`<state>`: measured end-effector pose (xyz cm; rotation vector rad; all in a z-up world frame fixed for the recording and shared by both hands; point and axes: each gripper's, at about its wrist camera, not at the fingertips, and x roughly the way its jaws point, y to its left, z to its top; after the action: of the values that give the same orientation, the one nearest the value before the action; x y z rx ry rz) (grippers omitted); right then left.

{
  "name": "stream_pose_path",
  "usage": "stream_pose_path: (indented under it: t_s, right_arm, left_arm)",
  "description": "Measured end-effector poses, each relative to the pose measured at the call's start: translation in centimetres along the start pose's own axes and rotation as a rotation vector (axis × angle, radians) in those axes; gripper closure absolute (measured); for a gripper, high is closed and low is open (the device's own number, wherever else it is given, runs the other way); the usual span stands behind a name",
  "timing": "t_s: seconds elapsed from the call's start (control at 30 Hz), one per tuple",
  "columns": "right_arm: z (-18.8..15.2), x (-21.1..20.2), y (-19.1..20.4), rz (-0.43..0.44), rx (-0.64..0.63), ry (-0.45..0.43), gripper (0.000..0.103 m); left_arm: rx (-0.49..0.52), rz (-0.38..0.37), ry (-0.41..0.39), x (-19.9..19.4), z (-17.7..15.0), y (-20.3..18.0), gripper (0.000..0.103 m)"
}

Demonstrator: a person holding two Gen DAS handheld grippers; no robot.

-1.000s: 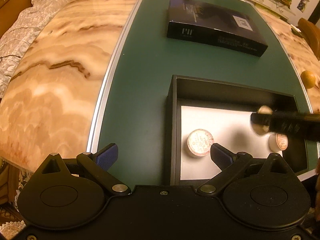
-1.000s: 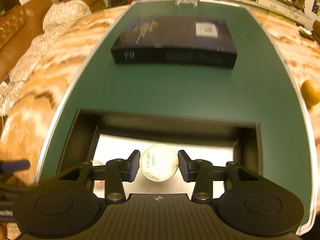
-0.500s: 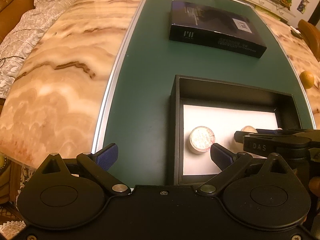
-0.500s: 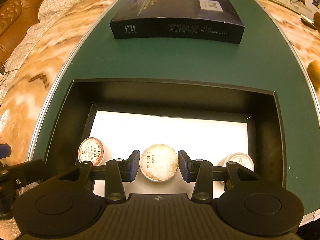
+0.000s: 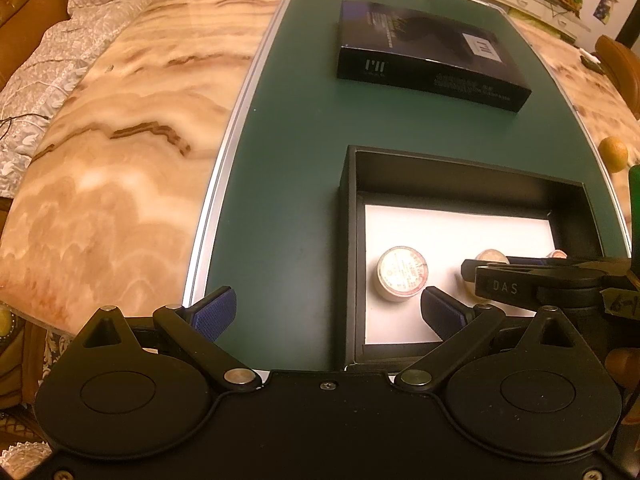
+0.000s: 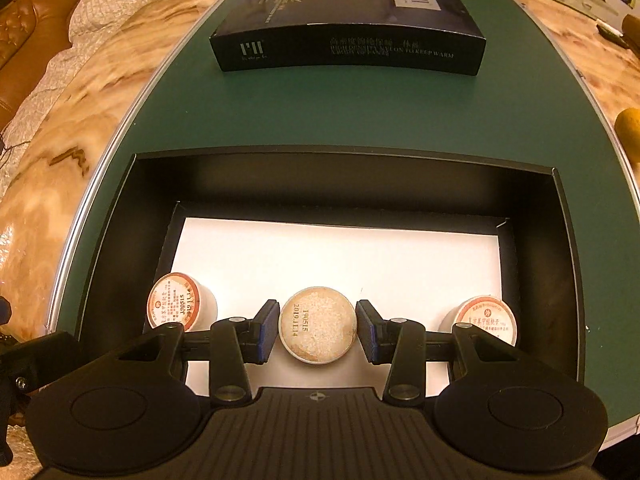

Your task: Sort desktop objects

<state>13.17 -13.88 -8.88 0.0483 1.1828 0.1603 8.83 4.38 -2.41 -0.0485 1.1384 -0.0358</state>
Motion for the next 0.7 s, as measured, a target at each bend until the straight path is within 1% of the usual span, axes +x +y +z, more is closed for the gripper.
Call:
stream_pose_path:
  t_s: [0.03,0.07,0.13,0.23,0.27,0.33,0.53,0.67,0.7]
  right_arm:
    - [0.0,-0.1,0.0,0.0,0.003,-0.004,0.05]
    - [-0.1,-0.4,-0.1,-0.001,0.006,-0.012,0.046]
    - [-0.2,-1.0,-0.2,-0.003,0.009,-0.026,0.043]
    - [-0.5,-2.4,-0.3,0.0,0.015,-0.056,0.041]
    - [-0.7,-3.1,-0.3,-0.001,0.019,-0.069,0.037]
    - [-1.1,-4.5,-0.4,-0.002,0.027,-0.096,0.034]
    - [-2.8,-9.1,-0.5,-0.03,0.041,-0.178,0.029]
    - [-4.7,-12.2,-0.8,-0.066,0.051,-0.233,0.016]
    - [-5.2,-12.9,-0.8,-0.075,0.054,-0.242,0.014]
  left_arm:
    - [0.0,0.001,-0.001,-0.1,0.0,0.0,0.003]
    - [-0.001,0.003,-0.002,-0.1,-0.1,0.0,0.003]
    - [-0.003,0.005,-0.003,-0.3,-0.1,-0.1,0.003]
    - [-0.003,0.005,-0.004,-0.7,-0.3,-0.1,0.002]
    - [-0.002,0.004,-0.006,-0.8,-0.3,-0.2,0.002]
    - [0.001,0.004,-0.009,-1.1,-0.4,-0.3,0.001]
    - [0.015,-0.009,-0.018,-2.5,-1.2,-0.8,0.001]
    - [0.023,-0.019,-0.025,-3.7,-2.2,-1.4,0.001]
    - [0.027,-0.019,-0.028,-4.0,-2.5,-1.5,0.0]
